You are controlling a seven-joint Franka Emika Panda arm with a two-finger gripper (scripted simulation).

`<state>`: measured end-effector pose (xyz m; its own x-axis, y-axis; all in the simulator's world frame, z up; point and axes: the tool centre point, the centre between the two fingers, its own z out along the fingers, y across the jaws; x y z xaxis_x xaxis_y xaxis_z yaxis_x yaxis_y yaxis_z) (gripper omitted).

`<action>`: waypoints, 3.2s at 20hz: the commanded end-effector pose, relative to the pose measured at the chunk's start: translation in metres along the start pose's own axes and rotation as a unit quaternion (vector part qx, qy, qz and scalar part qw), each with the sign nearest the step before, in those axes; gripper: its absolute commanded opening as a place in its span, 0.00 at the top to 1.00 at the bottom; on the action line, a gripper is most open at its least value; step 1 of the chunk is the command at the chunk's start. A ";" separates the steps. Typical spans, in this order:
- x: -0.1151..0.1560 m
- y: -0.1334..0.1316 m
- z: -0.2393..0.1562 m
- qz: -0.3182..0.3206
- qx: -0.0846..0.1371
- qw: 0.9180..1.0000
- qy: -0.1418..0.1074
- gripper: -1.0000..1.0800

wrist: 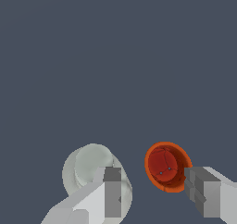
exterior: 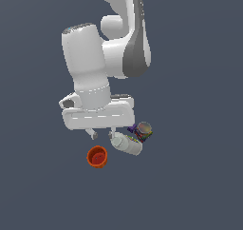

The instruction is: Pick up a designated object from a clutter of objects.

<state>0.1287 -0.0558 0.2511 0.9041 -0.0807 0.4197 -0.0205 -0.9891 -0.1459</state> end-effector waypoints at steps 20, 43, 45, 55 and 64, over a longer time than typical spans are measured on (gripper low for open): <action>-0.071 0.093 0.119 0.066 -0.026 0.995 0.064 0.38; -0.075 0.111 0.153 0.076 -0.039 0.993 0.078 0.38; -0.074 0.111 0.155 0.076 -0.039 0.993 0.078 0.38; -0.073 0.111 0.155 0.077 -0.038 0.993 0.079 1.00; -0.073 0.112 0.147 0.077 -0.038 0.993 0.079 1.00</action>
<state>0.1234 -0.1414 0.0687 0.8113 -0.2433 0.5316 -0.1902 -0.9697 -0.1536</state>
